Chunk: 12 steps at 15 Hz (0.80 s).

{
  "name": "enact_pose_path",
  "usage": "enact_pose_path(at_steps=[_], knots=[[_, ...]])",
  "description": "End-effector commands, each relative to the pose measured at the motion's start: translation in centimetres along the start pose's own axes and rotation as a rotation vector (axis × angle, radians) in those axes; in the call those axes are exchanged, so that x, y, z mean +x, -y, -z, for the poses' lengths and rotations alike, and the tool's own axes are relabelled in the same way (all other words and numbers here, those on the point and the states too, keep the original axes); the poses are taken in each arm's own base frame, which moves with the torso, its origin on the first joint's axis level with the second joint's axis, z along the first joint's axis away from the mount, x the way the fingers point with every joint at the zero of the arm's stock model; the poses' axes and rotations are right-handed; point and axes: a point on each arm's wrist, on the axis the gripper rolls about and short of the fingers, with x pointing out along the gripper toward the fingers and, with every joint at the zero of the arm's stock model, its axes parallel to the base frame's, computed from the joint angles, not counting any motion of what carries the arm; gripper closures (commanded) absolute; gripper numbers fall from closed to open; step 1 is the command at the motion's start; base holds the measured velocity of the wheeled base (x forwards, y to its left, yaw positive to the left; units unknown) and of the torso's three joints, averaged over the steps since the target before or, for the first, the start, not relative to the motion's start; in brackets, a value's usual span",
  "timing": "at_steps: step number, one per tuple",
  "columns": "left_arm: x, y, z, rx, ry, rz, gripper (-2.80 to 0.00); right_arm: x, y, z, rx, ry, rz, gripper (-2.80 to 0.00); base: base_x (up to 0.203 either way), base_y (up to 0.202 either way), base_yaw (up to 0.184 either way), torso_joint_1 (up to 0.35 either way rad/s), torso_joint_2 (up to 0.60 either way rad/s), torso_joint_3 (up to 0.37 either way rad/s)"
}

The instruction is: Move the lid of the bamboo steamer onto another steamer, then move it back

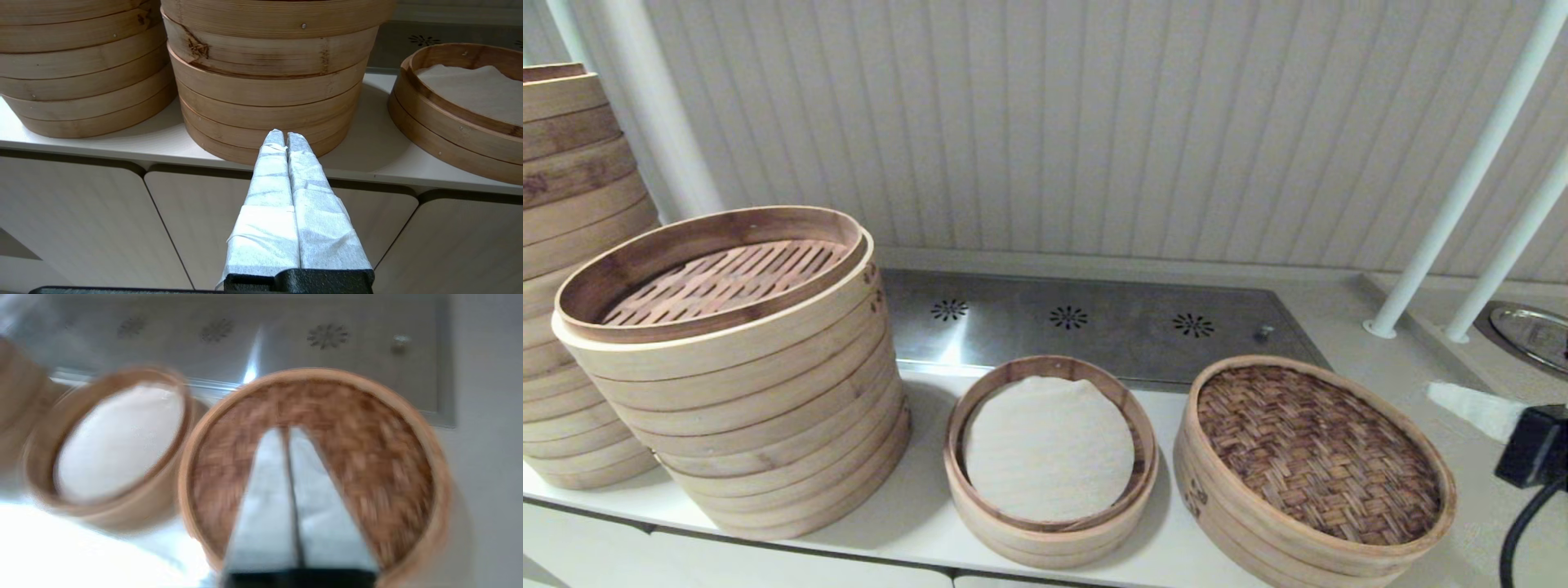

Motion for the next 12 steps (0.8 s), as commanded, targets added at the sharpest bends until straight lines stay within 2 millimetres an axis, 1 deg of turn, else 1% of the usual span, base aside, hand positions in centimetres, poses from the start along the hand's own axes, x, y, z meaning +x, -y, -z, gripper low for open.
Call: enact_pose_path(at_steps=[1,3,4,5,6,7,9,10,12], knots=[[0.0,0.0,0.0,0.0,-0.002,0.0,0.0,-4.3,-1.9,-0.7,-0.029,0.069,-0.003,0.0,0.0,0.0,0.0,0.0,0.0,0.0],[0.0,0.0,0.0,0.0,-0.002,0.0,0.0,-7.2,-3.2,-0.2,-0.04,0.093,-0.003,0.0,0.0,0.0,0.0,0.0,0.0,0.0],[0.0,0.0,0.0,0.0,-0.002,0.0,0.0,-8.7,-3.9,0.6,-0.045,0.103,-0.003,0.0,0.0,0.0,0.0,0.0,0.0,0.0],[0.0,0.0,0.0,0.0,-0.002,0.0,0.0,-9.9,-4.3,1.6,-0.044,0.095,-0.008,0.0,0.0,0.0,0.0,0.0,0.0,0.0],[0.0,0.0,0.0,0.0,0.0,0.0,0.0,-10.6,-4.6,3.0,-0.034,0.063,-0.025,0.0,0.0,0.0,0.0,0.0,0.0,0.0],[0.0,0.0,0.0,0.0,0.0,0.0,0.0,-10.8,-4.6,4.7,-0.019,0.012,-0.05,0.0,0.0,0.0,0.0,0.0,0.0,0.0],[0.0,0.0,0.0,0.0,-0.001,0.0,0.0,-11.3,-4.5,7.4,-0.016,-0.014,-0.072,0.0,0.0,0.0,0.0,0.0,0.0,0.0],[0.0,0.0,0.0,0.0,-0.002,0.0,0.0,-11.6,-4.5,8.5,-0.019,-0.007,-0.065,0.0,0.0,0.0,0.0,0.0,0.0,0.0],[0.0,0.0,0.0,0.0,-0.002,0.0,0.0,-11.3,-4.0,11.3,-0.031,-0.042,-0.025,0.0,0.0,0.0,0.0,0.0,0.0,0.0]])
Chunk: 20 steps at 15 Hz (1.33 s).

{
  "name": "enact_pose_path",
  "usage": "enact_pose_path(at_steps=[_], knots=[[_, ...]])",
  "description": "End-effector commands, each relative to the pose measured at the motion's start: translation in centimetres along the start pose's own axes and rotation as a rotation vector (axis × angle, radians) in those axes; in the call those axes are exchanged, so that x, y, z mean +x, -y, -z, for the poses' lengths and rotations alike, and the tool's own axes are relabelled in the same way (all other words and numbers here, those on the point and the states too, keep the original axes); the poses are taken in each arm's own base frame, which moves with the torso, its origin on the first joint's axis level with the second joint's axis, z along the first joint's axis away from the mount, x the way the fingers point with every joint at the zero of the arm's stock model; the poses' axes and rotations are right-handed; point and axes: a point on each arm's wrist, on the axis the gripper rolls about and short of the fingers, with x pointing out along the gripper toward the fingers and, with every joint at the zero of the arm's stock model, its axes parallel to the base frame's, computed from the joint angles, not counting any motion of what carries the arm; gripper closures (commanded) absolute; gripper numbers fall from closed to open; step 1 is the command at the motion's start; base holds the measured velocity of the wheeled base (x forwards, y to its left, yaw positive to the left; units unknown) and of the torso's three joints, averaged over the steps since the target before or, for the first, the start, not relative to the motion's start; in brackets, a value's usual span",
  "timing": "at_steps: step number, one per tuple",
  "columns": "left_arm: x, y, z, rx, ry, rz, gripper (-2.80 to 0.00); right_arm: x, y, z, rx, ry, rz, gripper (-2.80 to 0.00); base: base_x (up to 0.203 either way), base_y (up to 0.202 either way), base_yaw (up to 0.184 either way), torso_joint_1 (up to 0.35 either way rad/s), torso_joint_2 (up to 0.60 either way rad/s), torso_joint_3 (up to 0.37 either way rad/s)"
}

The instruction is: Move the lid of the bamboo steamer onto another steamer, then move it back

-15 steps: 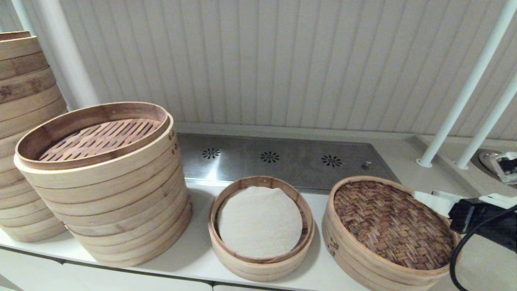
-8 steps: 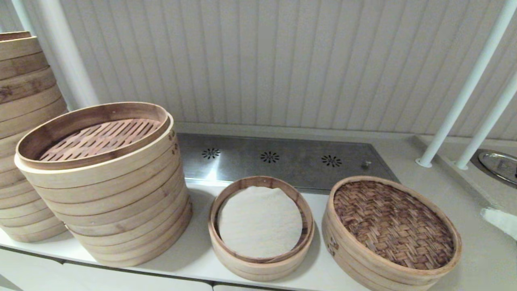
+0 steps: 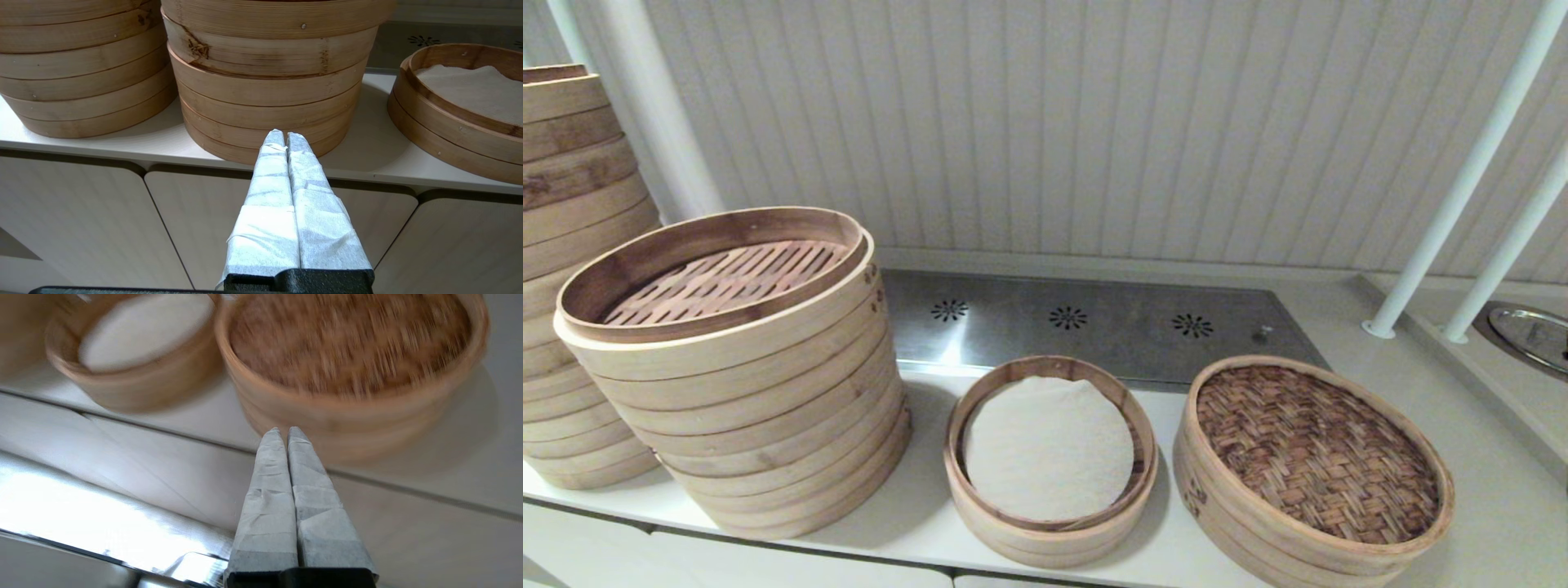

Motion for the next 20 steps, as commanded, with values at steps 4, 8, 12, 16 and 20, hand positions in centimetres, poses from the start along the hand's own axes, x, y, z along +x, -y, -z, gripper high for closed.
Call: enact_pose_path(at_steps=[4,8,12,16,20], knots=[[0.0,0.0,0.0,0.0,0.0,0.0,0.0,-0.4,0.3,2.9,-0.06,0.036,-0.018,0.0,0.0,0.0,0.0,0.0,0.0,0.0],[0.0,0.0,0.0,0.0,0.0,0.0,0.0,-1.3,0.4,3.6,-0.096,0.153,0.111,0.0,0.0,0.0,0.0,0.0,0.0,0.0],[0.0,0.0,0.0,0.0,-0.002,0.0,0.0,-1.3,0.9,5.0,-0.141,0.261,0.27,0.0,0.0,0.0,0.0,0.0,0.0,0.0],[0.0,0.0,0.0,0.0,-0.001,0.0,0.0,-1.2,0.9,5.1,-0.116,0.258,0.276,0.0,0.0,0.0,0.0,0.0,0.0,0.0],[0.0,0.0,0.0,0.0,-0.002,0.0,0.0,-1.2,0.9,5.1,-0.105,0.26,0.281,0.0,0.0,0.0,0.0,0.0,0.0,0.0]])
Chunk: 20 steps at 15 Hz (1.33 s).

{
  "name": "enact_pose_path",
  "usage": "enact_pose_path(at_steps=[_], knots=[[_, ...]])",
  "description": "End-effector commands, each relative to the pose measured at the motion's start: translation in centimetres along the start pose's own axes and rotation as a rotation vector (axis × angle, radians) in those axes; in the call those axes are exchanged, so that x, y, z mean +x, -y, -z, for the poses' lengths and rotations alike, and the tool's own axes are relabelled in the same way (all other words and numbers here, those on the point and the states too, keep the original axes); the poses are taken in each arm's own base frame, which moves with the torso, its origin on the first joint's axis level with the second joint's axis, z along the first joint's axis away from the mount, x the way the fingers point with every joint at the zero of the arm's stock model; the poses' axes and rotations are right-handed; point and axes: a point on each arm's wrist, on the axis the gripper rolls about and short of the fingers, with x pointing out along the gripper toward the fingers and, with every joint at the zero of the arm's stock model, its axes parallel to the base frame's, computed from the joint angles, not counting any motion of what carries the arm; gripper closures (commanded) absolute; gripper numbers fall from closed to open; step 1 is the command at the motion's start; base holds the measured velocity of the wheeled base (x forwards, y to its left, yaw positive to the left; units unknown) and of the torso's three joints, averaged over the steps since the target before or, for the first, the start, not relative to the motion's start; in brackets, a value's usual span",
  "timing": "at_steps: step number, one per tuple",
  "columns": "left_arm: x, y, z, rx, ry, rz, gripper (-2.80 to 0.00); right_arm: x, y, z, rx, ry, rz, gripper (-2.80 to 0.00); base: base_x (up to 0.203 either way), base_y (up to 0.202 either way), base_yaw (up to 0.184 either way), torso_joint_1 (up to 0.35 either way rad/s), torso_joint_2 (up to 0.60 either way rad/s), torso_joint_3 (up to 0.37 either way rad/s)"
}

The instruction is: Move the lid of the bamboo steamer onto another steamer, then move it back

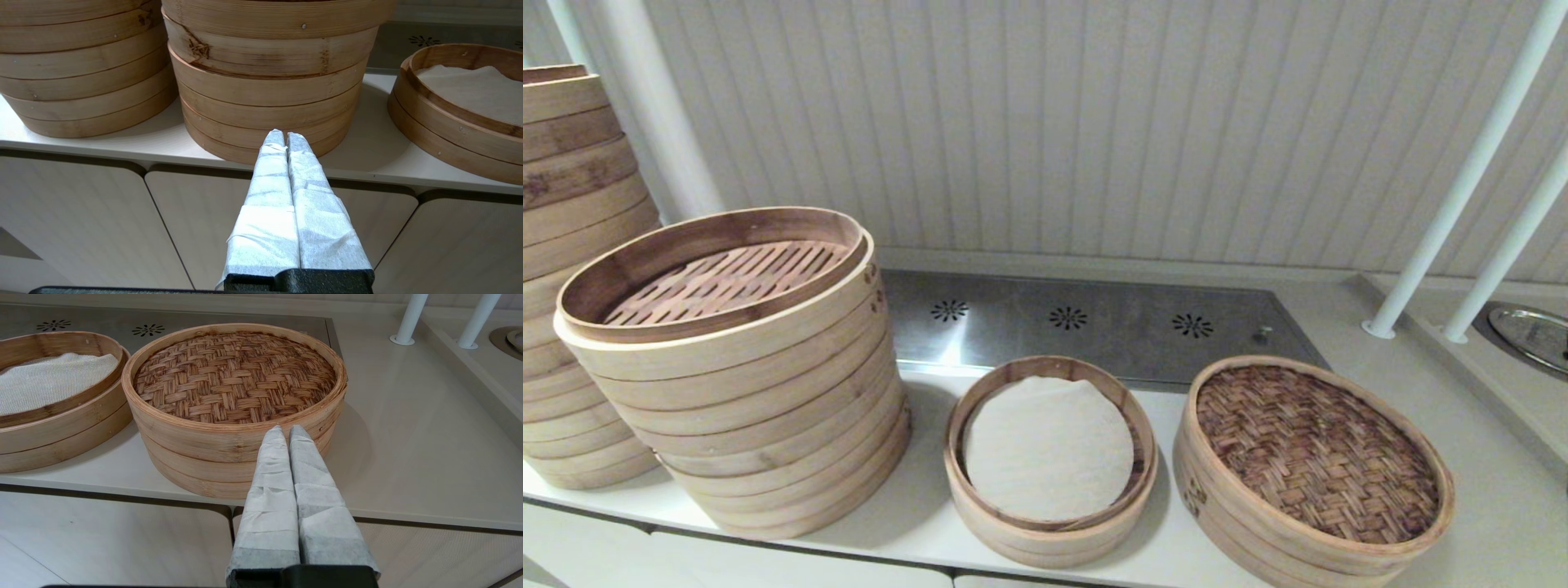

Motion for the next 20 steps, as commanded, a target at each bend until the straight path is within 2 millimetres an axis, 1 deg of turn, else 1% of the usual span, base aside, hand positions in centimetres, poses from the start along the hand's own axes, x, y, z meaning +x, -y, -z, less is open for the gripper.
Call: enact_pose_path(at_steps=[1,13,14,19,20], knots=[[0.0,0.0,0.0,0.0,-0.001,0.0,0.0,0.0,0.0,0.1,0.002,-0.007,0.0,0.0,0.0,0.0,0.0,0.0,0.0,0.0],[0.0,0.0,0.0,0.0,-0.001,0.0,0.0,0.0,0.0,0.0,-0.01,-0.003,-0.003,0.0,0.0,0.0,0.0,0.0,0.0,0.0],[0.0,0.0,0.0,0.0,-0.001,0.0,0.0,-0.1,0.0,-0.2,-0.012,0.003,-0.009,0.0,0.0,0.0,0.0,0.0,0.0,0.0],[0.0,0.0,0.0,0.0,-0.001,0.0,0.0,-1.0,-0.1,-3.6,-0.015,0.01,-0.023,0.0,0.0,0.0,0.0,0.0,0.0,0.0],[0.0,0.0,0.0,0.0,-0.002,0.0,0.0,-1.0,-0.1,-3.5,-0.015,0.009,-0.025,0.0,0.0,0.0,0.0,0.0,0.0,0.0]])
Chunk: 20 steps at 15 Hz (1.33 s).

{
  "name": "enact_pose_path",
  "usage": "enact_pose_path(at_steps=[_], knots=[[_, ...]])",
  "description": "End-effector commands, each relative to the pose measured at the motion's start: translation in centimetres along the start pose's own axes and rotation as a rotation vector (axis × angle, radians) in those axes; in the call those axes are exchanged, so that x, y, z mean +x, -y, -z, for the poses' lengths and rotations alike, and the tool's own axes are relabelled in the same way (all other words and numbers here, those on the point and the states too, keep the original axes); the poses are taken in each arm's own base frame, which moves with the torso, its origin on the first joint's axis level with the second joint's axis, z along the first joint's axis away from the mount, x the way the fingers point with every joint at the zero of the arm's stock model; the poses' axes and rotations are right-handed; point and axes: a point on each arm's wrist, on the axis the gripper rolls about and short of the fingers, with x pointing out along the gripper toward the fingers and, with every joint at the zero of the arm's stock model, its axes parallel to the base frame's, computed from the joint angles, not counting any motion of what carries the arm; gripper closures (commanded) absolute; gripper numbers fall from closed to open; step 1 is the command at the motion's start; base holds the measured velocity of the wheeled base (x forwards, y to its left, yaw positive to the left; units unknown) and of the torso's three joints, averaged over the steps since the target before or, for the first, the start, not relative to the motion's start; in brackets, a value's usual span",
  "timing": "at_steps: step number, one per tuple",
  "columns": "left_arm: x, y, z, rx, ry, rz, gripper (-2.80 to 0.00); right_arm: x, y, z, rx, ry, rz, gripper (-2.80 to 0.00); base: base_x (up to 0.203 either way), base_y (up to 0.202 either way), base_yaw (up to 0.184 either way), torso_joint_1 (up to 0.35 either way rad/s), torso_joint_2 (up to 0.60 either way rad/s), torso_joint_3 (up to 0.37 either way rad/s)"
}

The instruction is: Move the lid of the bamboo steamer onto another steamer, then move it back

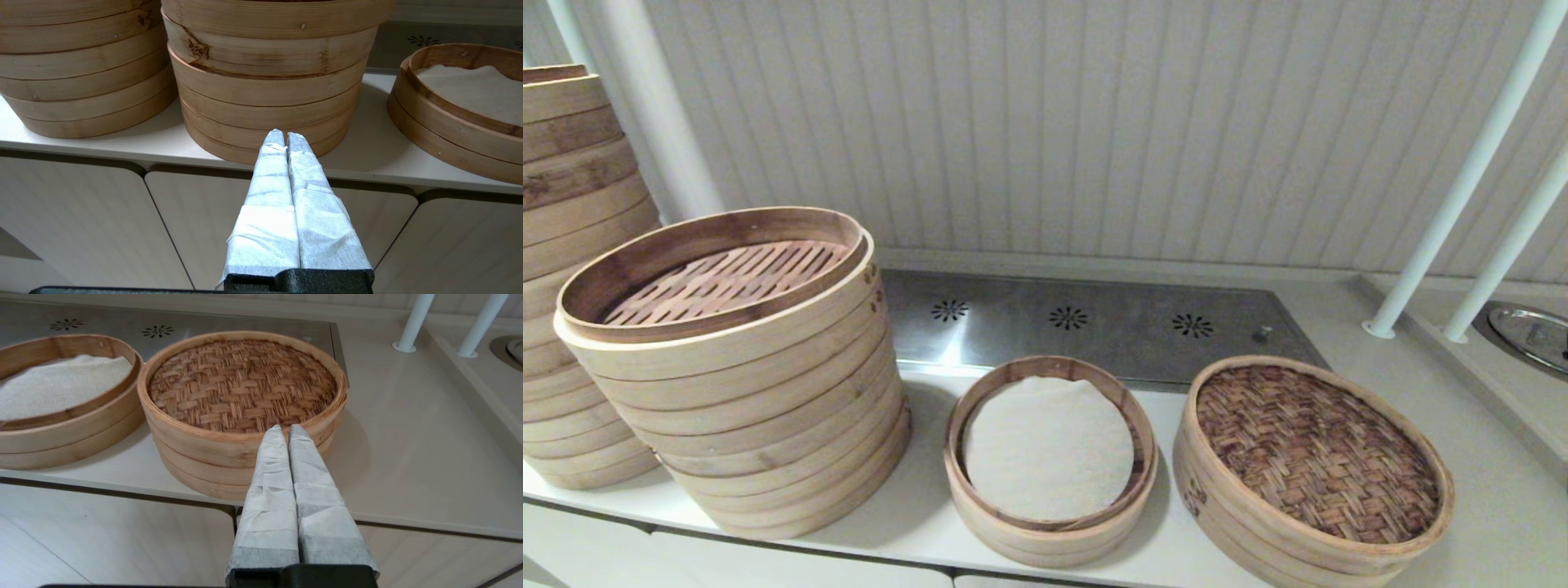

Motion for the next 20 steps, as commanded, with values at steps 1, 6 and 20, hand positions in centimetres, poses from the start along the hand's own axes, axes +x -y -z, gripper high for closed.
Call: enact_pose_path(at_steps=[1,6,20], knots=[[0.0,0.0,0.0,0.0,-0.002,0.0,0.0,0.1,0.0,-0.2,-0.001,-0.005,0.001,0.0,0.0,0.0,0.0,0.0,0.0,0.0],[0.0,0.0,0.0,0.0,0.0,0.0,0.0,0.3,0.0,1.3,0.0,-0.032,0.0,0.0,0.0,0.0,0.0,0.0,0.0,0.0],[0.0,0.0,0.0,0.0,-0.002,0.0,0.0,1.0,0.0,3.1,0.007,-0.002,0.007,0.0,0.0,0.0,0.0,0.0,0.0,0.0]])
